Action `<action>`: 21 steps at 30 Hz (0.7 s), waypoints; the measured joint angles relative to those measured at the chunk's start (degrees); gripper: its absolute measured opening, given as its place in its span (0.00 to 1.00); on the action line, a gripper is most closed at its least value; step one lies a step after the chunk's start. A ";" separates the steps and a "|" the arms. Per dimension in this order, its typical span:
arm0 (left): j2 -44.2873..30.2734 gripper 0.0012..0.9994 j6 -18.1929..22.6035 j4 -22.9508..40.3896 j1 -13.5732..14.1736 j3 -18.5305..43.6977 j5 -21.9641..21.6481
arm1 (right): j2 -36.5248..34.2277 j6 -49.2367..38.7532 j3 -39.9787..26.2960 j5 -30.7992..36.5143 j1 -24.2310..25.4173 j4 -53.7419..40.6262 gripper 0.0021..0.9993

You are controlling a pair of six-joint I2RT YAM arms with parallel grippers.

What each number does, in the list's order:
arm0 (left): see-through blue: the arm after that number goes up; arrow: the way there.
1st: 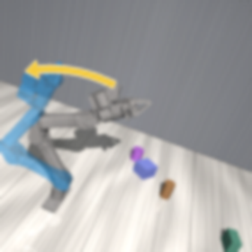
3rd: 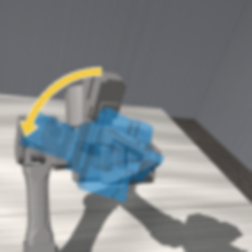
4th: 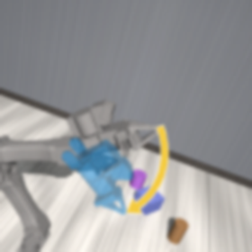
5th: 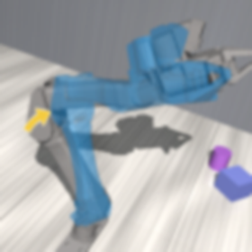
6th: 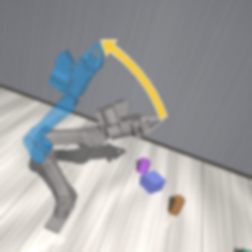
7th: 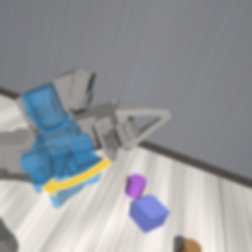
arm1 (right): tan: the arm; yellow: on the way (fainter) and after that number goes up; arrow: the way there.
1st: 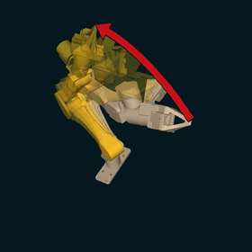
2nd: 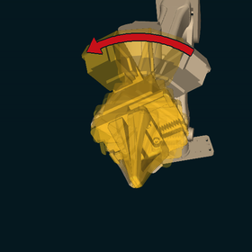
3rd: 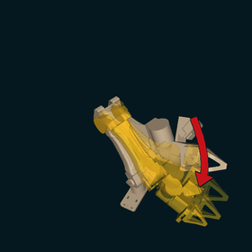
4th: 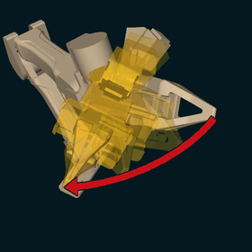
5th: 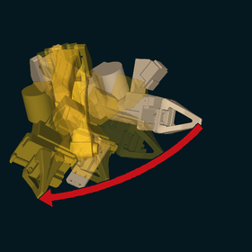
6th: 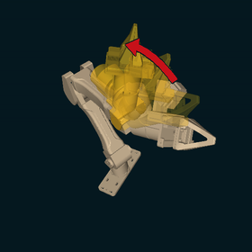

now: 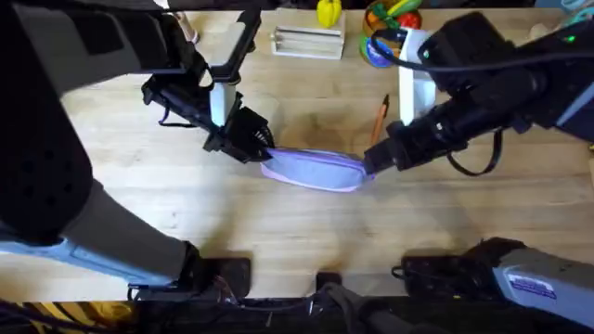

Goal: Unzip the bag, pick up the pens from the table one at a time and place them inside, then zip the bag closed.

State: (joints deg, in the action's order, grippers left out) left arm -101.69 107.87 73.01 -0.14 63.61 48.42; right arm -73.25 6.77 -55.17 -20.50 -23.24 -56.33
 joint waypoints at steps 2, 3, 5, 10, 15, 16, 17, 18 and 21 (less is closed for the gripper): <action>0.00 0.04 -0.02 0.00 -0.16 0.00 0.01 | 0.00 -0.08 -3.03 0.69 -0.01 -0.37 0.03; 0.00 0.04 -0.02 0.02 -0.15 0.00 0.00 | 0.00 -0.17 -4.56 1.05 -0.02 -0.26 0.03; 0.00 0.04 -0.02 0.04 -0.15 0.00 0.00 | 0.02 -0.37 -6.47 1.38 -0.02 0.78 0.03; 0.00 0.04 -0.02 0.04 -0.15 0.00 -0.04 | 0.00 -0.37 -7.29 1.60 0.00 4.30 0.03; 0.02 0.04 -0.04 0.04 -0.22 0.00 -0.22 | -2.95 1.45 -7.29 -0.78 -0.11 13.98 0.03; 0.00 0.04 -0.04 0.05 -0.22 0.00 -0.26 | -3.57 1.90 -7.29 -1.30 -0.25 14.93 0.03; 0.00 0.04 -0.04 0.07 -0.22 0.00 -0.32 | -4.32 2.24 -7.31 -1.87 -0.58 15.89 0.03; 0.00 0.04 -0.04 0.07 -0.22 0.00 -0.40 | -4.98 2.54 -7.31 -2.28 -1.11 16.56 0.03; 0.02 0.04 -0.04 0.07 -0.22 0.00 -0.50 | -7.52 3.53 -7.31 -3.40 -4.45 19.07 0.03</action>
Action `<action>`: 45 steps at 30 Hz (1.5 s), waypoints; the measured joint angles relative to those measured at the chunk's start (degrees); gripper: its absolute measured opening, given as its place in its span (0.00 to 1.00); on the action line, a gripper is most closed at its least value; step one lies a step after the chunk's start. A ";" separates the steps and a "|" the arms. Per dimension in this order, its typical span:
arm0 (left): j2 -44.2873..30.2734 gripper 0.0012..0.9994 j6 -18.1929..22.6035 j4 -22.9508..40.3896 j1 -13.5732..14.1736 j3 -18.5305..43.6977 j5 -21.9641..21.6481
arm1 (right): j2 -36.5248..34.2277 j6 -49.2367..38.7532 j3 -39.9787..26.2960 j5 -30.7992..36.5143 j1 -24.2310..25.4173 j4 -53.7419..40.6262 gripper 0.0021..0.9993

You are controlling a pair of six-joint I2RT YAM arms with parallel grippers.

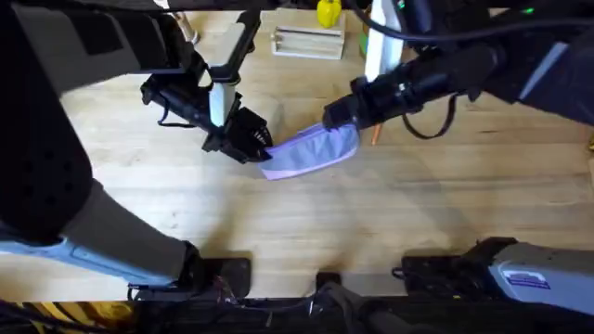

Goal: Unzip the bag, pick up the pens from the table one at a time and place them inside, then zip the bag closed.

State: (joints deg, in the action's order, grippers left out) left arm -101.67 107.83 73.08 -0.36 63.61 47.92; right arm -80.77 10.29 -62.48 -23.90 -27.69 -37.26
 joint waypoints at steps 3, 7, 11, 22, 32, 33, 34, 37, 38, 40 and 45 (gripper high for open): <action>0.00 0.04 0.00 0.20 -0.13 0.00 -0.39 | -3.31 1.79 0.00 -0.90 -4.78 4.82 0.03; -0.02 0.04 -0.01 0.17 -0.20 0.00 -0.45 | -7.04 4.85 -0.02 -3.26 -10.39 11.48 0.03; -0.02 0.04 -0.01 0.45 -0.36 0.00 -1.54 | -9.64 7.64 -0.04 -4.47 -14.06 15.75 0.03; 0.00 0.04 -0.02 0.57 -0.68 0.00 -2.93 | -11.43 9.00 -0.04 -5.94 -15.99 17.77 0.25; 0.00 0.04 -0.02 0.59 -0.63 0.02 -2.03 | -3.78 -0.10 -1.29 -7.29 -8.20 10.48 1.00; -0.01 0.04 -0.02 0.59 -0.63 0.02 -2.01 | -2.83 -1.48 -1.50 -6.99 -6.91 8.89 1.00; -0.02 0.04 -0.02 0.59 -0.63 0.02 -2.01 | -1.95 -2.83 -1.79 -6.53 -5.76 7.16 1.00; -0.02 0.10 0.18 0.50 -0.63 0.02 -1.98 | 0.07 -7.57 -3.73 -3.28 -3.10 1.89 1.00; -0.02 0.28 0.16 0.35 -0.63 0.02 -1.50 | 0.41 -9.23 -4.73 -1.90 -2.64 0.22 1.00; -0.02 0.97 0.10 -0.38 -0.13 0.02 -0.07 | 0.22 -22.23 -13.76 3.01 -2.15 -8.73 1.00; 0.00 0.99 0.17 -1.31 -0.15 0.02 0.23 | 0.02 -34.79 -18.27 4.17 -2.15 -9.79 1.00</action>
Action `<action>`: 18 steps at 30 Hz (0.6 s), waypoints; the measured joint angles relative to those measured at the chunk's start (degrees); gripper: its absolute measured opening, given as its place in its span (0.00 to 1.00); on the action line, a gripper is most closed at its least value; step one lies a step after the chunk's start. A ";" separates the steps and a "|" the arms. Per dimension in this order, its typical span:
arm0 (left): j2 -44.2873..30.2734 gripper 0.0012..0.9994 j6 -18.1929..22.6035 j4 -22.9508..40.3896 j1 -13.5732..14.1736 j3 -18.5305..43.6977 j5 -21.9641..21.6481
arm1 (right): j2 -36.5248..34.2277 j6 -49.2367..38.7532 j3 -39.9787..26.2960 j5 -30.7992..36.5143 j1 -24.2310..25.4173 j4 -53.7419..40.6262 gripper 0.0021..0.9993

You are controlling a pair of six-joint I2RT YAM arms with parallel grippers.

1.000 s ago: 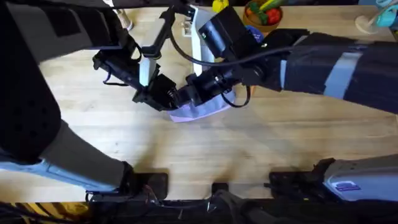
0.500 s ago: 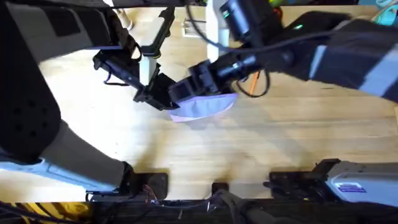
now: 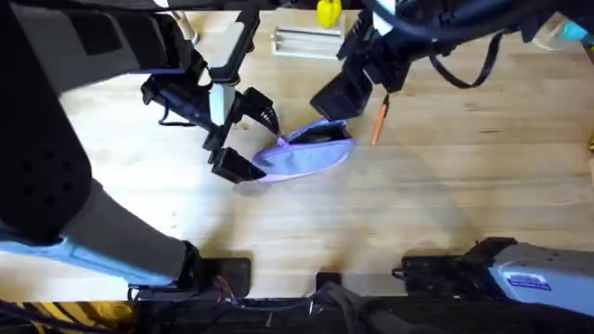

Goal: Unzip the bag, pick up the pens from the table one at a time and place them inside, then zip the bag closed.

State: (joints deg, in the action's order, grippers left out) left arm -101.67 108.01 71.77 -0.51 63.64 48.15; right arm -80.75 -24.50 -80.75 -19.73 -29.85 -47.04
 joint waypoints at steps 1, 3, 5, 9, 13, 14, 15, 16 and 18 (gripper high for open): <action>-0.01 0.99 0.00 0.21 -0.11 0.01 0.09 | 0.00 -3.59 -0.19 0.12 0.00 -0.35 1.00; -0.01 0.99 0.01 1.71 -0.48 0.26 0.14 | -0.03 -10.85 -0.19 0.45 0.00 -1.17 1.00; 0.00 1.00 0.00 4.68 -1.62 1.21 0.14 | -0.24 -18.95 -0.19 0.64 0.00 -0.93 1.00; 0.04 1.00 0.01 10.24 -5.31 4.87 0.19 | -0.55 -30.72 -0.19 0.84 -0.02 -0.57 1.00; 1.07 1.00 2.41 16.24 -9.90 8.90 -0.04 | -0.61 -36.05 -0.19 0.86 -0.15 -0.57 1.00; 1.71 1.00 3.40 17.23 -10.82 9.50 -0.11 | -0.60 -36.79 -0.19 0.86 -0.24 -0.57 1.00; 2.43 1.00 4.29 17.74 -11.55 9.87 -0.18 | -0.59 -37.42 -0.19 0.86 -0.26 -0.57 1.00; 3.34 1.00 5.15 18.04 -12.28 10.20 -0.27 | -0.60 -37.89 -0.19 0.86 -0.26 -0.59 1.00; 4.83 1.00 6.34 18.42 -13.05 10.49 -0.62 | -0.59 -38.55 -0.19 0.84 -0.35 -0.59 1.00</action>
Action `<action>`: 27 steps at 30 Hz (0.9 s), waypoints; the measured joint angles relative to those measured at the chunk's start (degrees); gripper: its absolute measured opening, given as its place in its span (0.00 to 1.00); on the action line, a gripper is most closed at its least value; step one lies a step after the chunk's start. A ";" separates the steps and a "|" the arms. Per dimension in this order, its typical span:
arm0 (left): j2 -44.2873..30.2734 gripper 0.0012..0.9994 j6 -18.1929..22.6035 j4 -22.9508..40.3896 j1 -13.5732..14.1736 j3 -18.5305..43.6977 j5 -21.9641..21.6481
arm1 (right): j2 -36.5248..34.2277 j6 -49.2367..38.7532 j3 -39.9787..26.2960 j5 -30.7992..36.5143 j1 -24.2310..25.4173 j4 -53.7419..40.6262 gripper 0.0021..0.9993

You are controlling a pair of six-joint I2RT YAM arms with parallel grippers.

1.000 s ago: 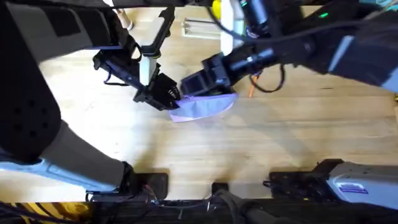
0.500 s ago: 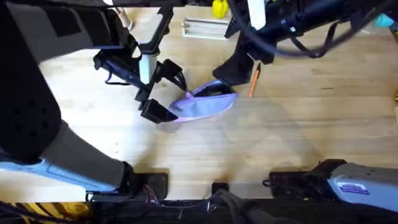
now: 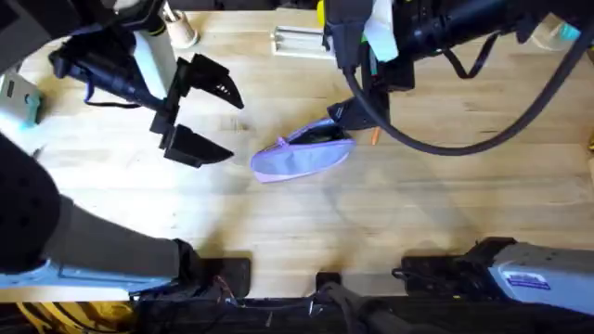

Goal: Unzip the bag, pick up the pens from the table one at a time and place them inside, then zip the bag closed.

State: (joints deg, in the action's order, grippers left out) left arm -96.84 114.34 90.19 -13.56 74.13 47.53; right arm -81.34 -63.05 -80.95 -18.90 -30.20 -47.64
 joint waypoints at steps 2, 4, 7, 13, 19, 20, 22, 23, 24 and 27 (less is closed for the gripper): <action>1.11 1.00 0.84 0.94 -0.31 0.07 -0.86 | -0.02 -0.21 0.00 -0.13 0.00 -0.21 0.86; 1.76 1.00 1.32 1.89 -0.31 0.07 -1.70 | 0.00 0.41 0.00 -0.38 0.00 -0.79 0.57; 2.36 1.00 1.80 3.06 -0.31 0.07 -3.22 | -0.04 1.63 0.00 -0.44 0.00 -2.22 0.14; 3.87 1.00 2.25 3.65 -0.31 0.09 -5.01 | -2.54 2.65 0.00 -0.63 0.00 -4.92 0.03; 4.22 1.00 2.30 3.63 -0.31 0.09 -5.40 | -12.13 3.04 0.00 -6.23 0.00 -4.70 0.03; 4.22 1.00 2.30 3.60 -0.31 0.09 -5.40 | -13.46 3.06 0.00 -7.08 -0.01 -4.68 0.03; 4.22 1.00 2.30 3.35 -0.31 0.09 -5.40 | -16.01 3.08 0.00 -9.04 -0.02 -4.83 0.03; 4.22 1.00 2.30 3.27 -0.31 0.09 -5.40 | -16.97 3.13 0.00 -9.92 -0.02 -4.97 0.03; 4.22 1.00 2.30 3.21 -0.31 0.09 -5.40 | -17.71 3.24 0.00 -10.60 -0.03 -5.18 0.03; 4.22 1.00 2.30 3.21 -0.31 0.09 -5.39 | -19.20 3.28 0.00 -12.23 -0.07 -5.70 0.03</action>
State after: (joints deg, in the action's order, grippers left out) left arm -92.62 116.64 93.41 -13.87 74.22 42.14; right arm -100.54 -59.77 -80.95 -31.13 -30.26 -53.34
